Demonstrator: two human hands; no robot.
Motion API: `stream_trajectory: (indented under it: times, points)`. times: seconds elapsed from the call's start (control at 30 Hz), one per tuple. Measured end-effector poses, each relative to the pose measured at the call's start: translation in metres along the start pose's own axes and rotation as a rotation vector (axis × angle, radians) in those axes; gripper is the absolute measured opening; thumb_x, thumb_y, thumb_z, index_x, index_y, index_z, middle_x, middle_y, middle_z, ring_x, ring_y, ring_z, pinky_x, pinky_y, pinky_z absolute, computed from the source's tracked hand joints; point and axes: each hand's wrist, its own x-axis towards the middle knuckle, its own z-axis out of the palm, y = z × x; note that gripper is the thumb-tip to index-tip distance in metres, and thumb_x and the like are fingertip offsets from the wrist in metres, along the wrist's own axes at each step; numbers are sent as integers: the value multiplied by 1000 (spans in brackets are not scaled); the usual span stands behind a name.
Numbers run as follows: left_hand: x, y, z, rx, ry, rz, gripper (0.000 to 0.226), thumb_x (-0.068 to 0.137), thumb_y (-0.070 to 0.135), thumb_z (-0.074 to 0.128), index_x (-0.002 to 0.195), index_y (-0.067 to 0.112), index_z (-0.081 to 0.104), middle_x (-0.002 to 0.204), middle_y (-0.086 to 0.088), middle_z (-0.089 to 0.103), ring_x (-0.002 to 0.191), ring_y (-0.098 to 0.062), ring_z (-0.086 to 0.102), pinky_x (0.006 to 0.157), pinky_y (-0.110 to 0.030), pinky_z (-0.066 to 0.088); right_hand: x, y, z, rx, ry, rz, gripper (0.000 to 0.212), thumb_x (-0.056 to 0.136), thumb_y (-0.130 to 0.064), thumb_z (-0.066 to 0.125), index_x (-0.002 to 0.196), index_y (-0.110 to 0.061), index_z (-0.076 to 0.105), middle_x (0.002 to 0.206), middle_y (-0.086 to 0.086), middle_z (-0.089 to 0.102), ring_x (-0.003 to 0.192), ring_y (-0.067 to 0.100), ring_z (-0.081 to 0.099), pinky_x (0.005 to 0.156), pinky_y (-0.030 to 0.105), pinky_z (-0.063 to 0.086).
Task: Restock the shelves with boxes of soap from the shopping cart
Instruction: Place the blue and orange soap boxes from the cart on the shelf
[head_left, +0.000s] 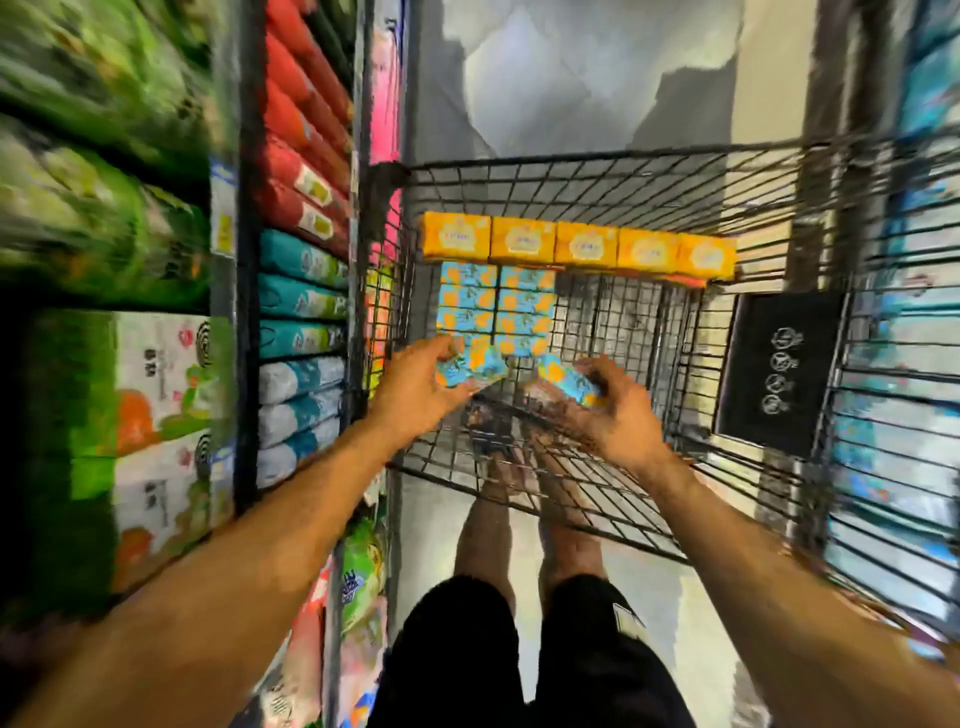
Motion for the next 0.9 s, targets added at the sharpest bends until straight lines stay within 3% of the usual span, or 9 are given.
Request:
stream_trajectory:
  times: [0.17,0.23,0.3,0.4,0.47,0.67,0.73,0.8,0.9]
  points:
    - [-70,65,-28,-369,169,-104,35,78,8,84,108,12,68,104,-5,63,94,-7,58,77,-7,44,-63,-59,-39,346,137,150,27,88,-2,77,111,-10,66,107,12,69,84,10,68,77,31,59]
    - [-104,85,-37,-457,262,-112,33,79,-3,80,110,5,69,105,-9,63,88,9,57,75,-4,42,-92,-77,-53,461,102,144,24,92,-12,75,115,-17,69,120,15,68,86,12,71,74,28,59]
    - [-138,100,-42,-539,312,-129,30,82,-3,77,109,7,70,104,-1,65,93,4,58,75,-6,44,-117,-90,-65,461,78,116,35,82,-38,83,115,-31,71,126,14,68,94,18,66,78,32,56]
    - [-194,110,-41,-740,395,-159,27,81,4,80,99,24,73,103,11,70,102,-19,64,87,-22,53,-152,-105,-77,573,51,65,34,91,-17,75,123,-23,66,106,13,71,78,11,68,68,23,54]
    - [-237,114,-33,-890,480,-167,27,72,25,86,98,25,78,113,-3,74,109,-30,67,98,-44,53,-173,-111,-80,632,-4,37,33,95,3,62,126,-10,61,107,14,71,78,9,71,69,21,58]
    - [-374,127,22,-1323,853,-269,45,66,22,89,106,16,70,106,-9,76,105,-36,66,99,-56,49,-237,-112,-77,735,-244,-1,26,93,9,55,118,6,62,118,29,68,103,35,65,102,56,52]
    - [-419,130,48,-1417,903,-277,63,66,26,90,121,6,66,115,-18,73,104,-35,68,100,-57,51,-267,-116,-75,688,-330,-25,18,96,4,58,109,-5,67,103,16,74,87,24,71,82,38,62]
    - [-464,132,71,-1496,984,-255,44,83,16,78,124,4,65,114,-18,73,94,-27,71,87,-48,58,-296,-117,-68,655,-413,-32,16,98,1,58,104,-10,68,89,5,77,73,12,71,64,24,60]
    - [-527,134,100,-1518,1133,-273,21,92,17,65,112,12,70,104,-12,76,81,-19,73,74,-38,57,-338,-117,-48,600,-566,-72,15,98,1,58,101,-10,68,87,3,76,74,11,71,66,24,61]
